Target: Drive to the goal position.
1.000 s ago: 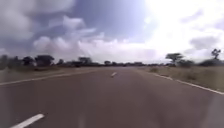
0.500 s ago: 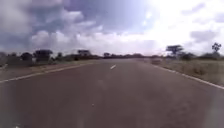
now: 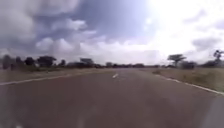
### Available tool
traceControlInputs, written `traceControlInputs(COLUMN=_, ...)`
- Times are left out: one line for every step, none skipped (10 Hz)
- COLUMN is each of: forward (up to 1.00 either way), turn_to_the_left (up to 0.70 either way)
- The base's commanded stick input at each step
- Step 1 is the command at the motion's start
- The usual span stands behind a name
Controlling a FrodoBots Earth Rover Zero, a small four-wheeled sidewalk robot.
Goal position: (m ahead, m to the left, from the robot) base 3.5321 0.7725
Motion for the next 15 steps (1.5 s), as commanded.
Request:
traceControlInputs(forward=1.0, turn_to_the_left=0.0)
traceControlInputs(forward=1.0, turn_to_the_left=0.0)
traceControlInputs(forward=1.0, turn_to_the_left=0.0)
traceControlInputs(forward=1.0, turn_to_the_left=0.0)
traceControlInputs(forward=1.0, turn_to_the_left=0.0)
traceControlInputs(forward=1.0, turn_to_the_left=0.0)
traceControlInputs(forward=1.0, turn_to_the_left=0.0)
traceControlInputs(forward=1.0, turn_to_the_left=0.0)
traceControlInputs(forward=1.0, turn_to_the_left=0.0)
traceControlInputs(forward=1.0, turn_to_the_left=0.0)
traceControlInputs(forward=1.0, turn_to_the_left=0.0)
traceControlInputs(forward=1.0, turn_to_the_left=-0.15)
traceControlInputs(forward=1.0, turn_to_the_left=-0.36)
traceControlInputs(forward=1.0, turn_to_the_left=-0.4)
traceControlInputs(forward=1.0, turn_to_the_left=-0.4)
